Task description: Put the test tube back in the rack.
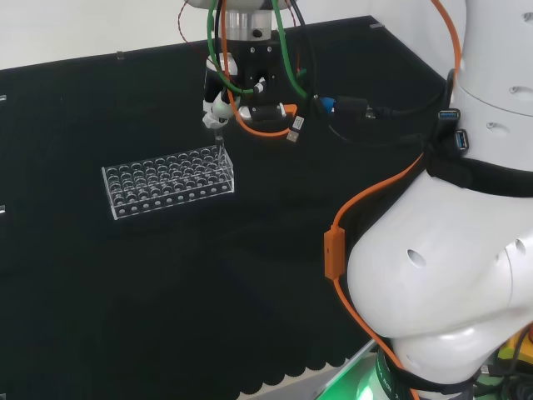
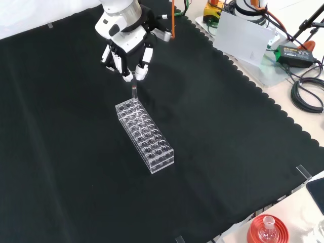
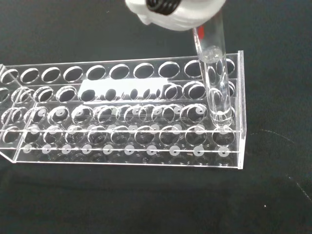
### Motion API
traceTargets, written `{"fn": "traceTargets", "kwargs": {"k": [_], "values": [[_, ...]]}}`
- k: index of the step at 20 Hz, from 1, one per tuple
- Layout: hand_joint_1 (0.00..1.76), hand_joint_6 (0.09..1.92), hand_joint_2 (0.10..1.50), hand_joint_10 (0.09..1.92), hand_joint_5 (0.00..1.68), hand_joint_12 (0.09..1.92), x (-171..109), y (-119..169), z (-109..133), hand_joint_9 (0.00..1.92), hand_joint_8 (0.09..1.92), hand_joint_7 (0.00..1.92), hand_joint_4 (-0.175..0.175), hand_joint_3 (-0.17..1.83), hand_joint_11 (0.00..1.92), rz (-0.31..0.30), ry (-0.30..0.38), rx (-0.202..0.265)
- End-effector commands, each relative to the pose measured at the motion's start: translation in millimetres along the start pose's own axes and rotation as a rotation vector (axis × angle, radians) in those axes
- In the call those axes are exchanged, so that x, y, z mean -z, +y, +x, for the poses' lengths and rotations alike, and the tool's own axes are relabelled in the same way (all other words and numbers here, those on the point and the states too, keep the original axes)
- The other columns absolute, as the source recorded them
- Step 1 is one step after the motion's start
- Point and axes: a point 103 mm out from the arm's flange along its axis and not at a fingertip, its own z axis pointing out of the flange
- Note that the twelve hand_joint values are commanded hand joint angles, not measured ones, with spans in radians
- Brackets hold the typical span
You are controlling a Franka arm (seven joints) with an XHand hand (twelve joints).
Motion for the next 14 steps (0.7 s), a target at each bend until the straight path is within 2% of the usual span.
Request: {"fn": "traceTargets", "kwargs": {"k": [1, 14], "values": [[1.42, 0.49, 0.97, 0.31, 1.27, 1.36, -2.5, 0.5, -2.0, 1.27, 0.53, 1.42, -0.175, -0.01, 0.48, 0.006, 0.014, -0.008], [1.42, 0.48, 0.97, 0.3, 1.28, 1.36, -17.8, -0.2, -9.6, 1.27, 0.53, 1.42, -0.175, -0.02, 0.48, 0.009, 0.034, -0.016]]}}
